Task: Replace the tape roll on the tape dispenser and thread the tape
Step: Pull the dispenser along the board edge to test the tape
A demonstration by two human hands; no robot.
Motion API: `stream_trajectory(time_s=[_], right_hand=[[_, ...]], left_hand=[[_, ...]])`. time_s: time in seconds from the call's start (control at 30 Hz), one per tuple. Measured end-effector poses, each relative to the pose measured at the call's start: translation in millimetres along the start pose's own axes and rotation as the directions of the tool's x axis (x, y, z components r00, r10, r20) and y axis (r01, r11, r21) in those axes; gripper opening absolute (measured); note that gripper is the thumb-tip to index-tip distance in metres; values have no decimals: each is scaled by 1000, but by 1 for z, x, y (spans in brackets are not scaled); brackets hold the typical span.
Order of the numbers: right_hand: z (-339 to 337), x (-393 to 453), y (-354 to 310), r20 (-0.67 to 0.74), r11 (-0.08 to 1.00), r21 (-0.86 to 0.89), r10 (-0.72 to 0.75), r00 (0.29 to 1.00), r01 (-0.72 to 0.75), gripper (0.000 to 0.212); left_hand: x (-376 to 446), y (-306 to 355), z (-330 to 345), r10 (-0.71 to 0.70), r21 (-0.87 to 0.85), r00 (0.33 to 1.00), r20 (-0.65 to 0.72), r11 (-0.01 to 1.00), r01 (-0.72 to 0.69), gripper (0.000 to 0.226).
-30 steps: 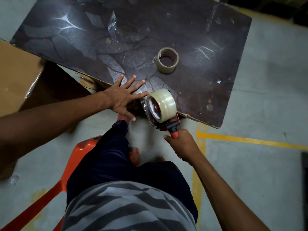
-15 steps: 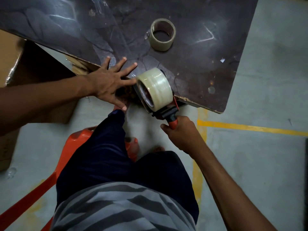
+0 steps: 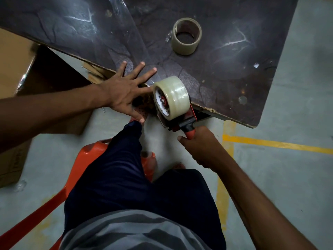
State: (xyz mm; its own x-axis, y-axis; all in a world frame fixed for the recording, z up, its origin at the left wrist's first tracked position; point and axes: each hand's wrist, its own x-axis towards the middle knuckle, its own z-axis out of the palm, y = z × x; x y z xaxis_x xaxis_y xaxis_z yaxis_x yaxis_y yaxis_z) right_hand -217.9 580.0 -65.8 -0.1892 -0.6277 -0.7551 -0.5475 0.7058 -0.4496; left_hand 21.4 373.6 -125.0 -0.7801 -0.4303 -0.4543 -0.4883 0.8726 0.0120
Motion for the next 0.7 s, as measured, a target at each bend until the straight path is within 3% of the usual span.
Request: stream_trajectory(time_s=[0.27,0.47,0.7], right_hand=[[9,3,-6,26,979,176,96,995,-99,36],[6,2,-14,18,983,132,124,992,-125,35],[10,5,-13,48,964,220,139,989,-146,30]], left_hand=[[-2,4,4,-29,27,999,-31,999,30,134],[-1,3,5,-15,27,999,-45,999,17,131],[-3,4,2,-21,25,1000,-16,999,21,137]])
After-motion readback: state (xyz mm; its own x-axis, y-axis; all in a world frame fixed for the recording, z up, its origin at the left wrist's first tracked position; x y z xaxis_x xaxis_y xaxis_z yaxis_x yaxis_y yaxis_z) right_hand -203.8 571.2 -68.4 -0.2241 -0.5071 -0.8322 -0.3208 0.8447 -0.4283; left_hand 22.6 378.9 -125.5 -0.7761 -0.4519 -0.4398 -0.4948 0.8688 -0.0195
